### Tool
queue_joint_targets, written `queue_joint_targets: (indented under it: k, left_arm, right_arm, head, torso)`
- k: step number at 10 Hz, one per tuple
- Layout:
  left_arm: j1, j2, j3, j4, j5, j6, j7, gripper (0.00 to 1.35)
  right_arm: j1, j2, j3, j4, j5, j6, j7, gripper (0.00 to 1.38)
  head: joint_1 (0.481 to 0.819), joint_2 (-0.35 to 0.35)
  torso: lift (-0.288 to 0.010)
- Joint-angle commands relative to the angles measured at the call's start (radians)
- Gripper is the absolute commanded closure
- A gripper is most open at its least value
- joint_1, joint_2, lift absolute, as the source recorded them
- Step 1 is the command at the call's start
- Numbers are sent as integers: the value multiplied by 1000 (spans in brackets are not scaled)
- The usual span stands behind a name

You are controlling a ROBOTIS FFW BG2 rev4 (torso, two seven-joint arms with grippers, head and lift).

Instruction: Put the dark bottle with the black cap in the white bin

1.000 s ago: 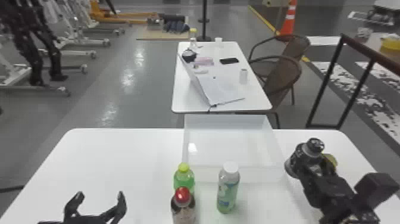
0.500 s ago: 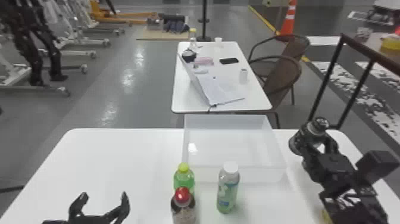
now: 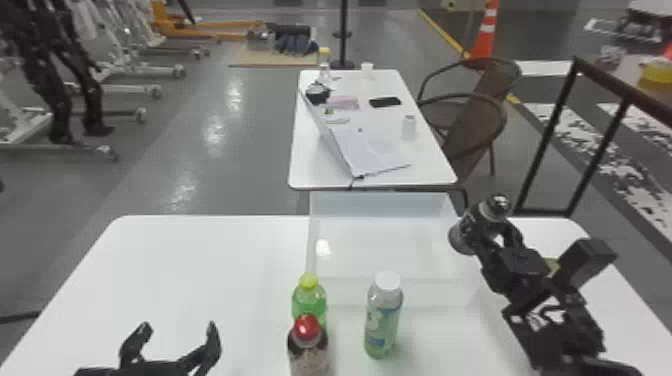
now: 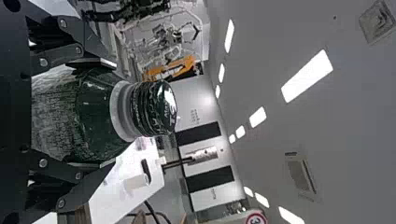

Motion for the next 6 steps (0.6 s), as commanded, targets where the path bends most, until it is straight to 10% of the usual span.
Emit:
queue_joint_targets:
  k: [1, 4, 6]
  left_arm:
    - [-3, -3, -2, 7, 0, 2, -2, 167]
    - [-6, -3, -3, 13, 3, 0, -4, 167]
    - [-6, -3, -3, 13, 5, 0, -4, 167]
  right_arm:
    - [-20, 0, 22, 16, -22, 50, 8, 731]
    - [-29, 2, 34, 36, -49, 104, 28, 717]
    - [-29, 5, 34, 35, -45, 105, 32, 401]
  head:
    - [549, 0]
    - [549, 0]
    - [549, 0]
  torso:
    - [-100]
    - [-100]
    - [-100]
